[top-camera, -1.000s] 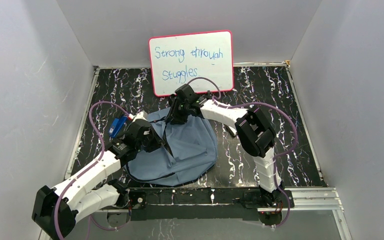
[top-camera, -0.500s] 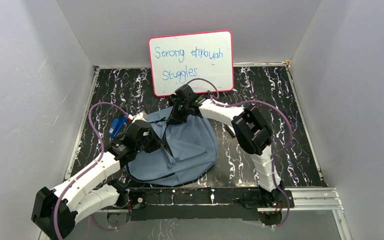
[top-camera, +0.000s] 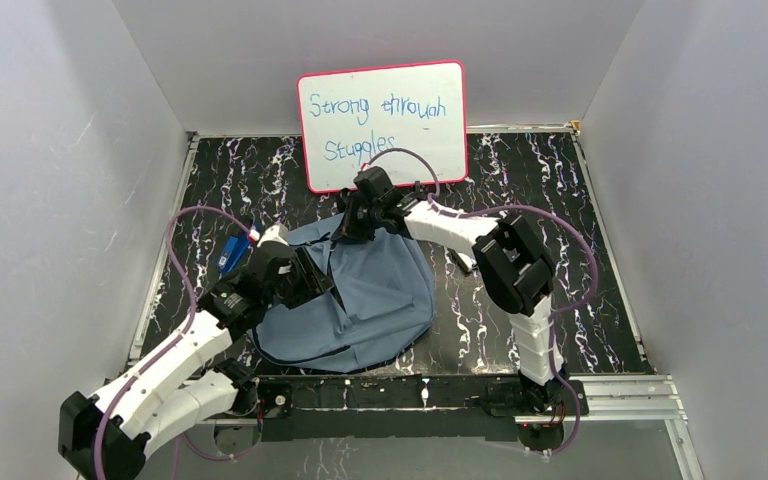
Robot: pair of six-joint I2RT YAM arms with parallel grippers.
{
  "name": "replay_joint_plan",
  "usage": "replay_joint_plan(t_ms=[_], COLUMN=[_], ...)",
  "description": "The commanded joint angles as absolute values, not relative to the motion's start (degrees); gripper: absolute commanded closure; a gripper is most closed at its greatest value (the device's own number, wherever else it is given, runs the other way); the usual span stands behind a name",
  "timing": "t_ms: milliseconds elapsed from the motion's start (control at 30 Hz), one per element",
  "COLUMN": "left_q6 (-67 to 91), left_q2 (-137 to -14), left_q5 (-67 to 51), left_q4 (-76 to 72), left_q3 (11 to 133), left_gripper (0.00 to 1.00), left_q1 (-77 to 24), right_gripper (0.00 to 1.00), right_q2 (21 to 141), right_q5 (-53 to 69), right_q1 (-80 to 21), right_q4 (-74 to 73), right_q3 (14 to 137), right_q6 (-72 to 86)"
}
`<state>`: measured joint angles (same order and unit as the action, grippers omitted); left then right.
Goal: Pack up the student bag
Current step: Zip the student bag at the center of the board.
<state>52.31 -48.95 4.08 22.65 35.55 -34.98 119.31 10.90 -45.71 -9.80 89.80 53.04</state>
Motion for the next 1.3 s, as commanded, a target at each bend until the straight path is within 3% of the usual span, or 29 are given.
replay_joint_plan(t_ms=[0, 167, 400, 600, 867, 1267], left_q6=[52.66, 51.97, 52.56, 54.85, 52.53, 52.05], left_q2=[-47.56, -51.42, -59.31, -62.49, -69.39, -73.94], left_q5=[7.69, 13.88, 13.51, 5.8, -1.61, -3.33], left_q4=[25.2, 26.98, 27.46, 22.66, 16.29, 14.61], left_q3=[40.98, 46.35, 50.45, 46.44, 47.83, 48.3], left_gripper=[0.5, 0.46, 0.41, 0.43, 0.41, 0.4], left_q1=[-34.91, -34.15, -28.87, -22.43, -21.28, -20.59], right_gripper=[1.0, 1.0, 1.0, 1.0, 1.0, 1.0], right_q2=[113.0, 110.87, 107.65, 106.05, 103.62, 100.92], right_q5=[10.76, 12.06, 11.42, 12.33, 15.11, 20.85], right_q1=[-45.44, -45.48, -45.44, -45.52, -45.47, -45.94], right_q4=[-1.23, 3.69, 7.62, 10.54, 16.38, 24.77], right_q3=[87.31, 83.43, 79.06, 75.14, 70.39, 65.56], right_q6=[50.07, 48.04, 46.89, 48.9, 49.29, 47.47])
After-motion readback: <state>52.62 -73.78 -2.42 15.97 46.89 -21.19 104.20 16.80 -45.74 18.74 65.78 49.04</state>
